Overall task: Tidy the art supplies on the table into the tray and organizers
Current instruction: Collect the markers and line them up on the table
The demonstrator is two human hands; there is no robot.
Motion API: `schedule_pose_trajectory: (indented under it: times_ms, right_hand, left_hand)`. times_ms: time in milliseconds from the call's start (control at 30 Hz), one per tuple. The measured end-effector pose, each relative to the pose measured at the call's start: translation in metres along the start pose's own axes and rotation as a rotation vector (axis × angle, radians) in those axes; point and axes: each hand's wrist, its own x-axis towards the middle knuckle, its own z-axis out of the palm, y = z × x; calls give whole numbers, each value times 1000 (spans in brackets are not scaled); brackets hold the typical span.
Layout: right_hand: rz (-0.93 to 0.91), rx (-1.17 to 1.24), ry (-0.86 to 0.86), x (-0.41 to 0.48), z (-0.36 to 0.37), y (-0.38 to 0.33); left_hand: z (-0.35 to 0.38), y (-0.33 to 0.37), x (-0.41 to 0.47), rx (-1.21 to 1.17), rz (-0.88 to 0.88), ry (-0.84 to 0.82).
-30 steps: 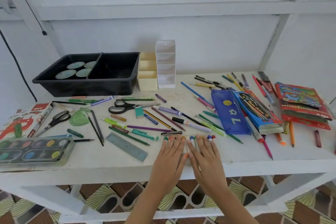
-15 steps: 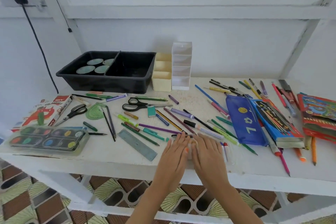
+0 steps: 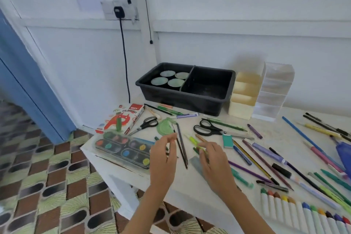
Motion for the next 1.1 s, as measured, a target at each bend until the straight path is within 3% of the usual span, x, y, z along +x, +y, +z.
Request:
schedule_pose_trajectory:
  times_ms: [167,333,600,867,1100]
  right_hand:
    - [125,126,36,26,26,-10]
    - [277,159,170,37,6,0]
    - [496,125,499,11,-69,51]
    - [692,23,813,-47,-167,99]
    - [837,-136,867,-100,-238,164]
  left_hand:
    - [1,-13,34,-32,3,-59]
    - [40,7,51,-158,65,-222]
    - [130,60,31,-353,188,-604]
    - [217,133,-24,-456,279,-872]
    - [303,181,-55,-331,333,-1051]
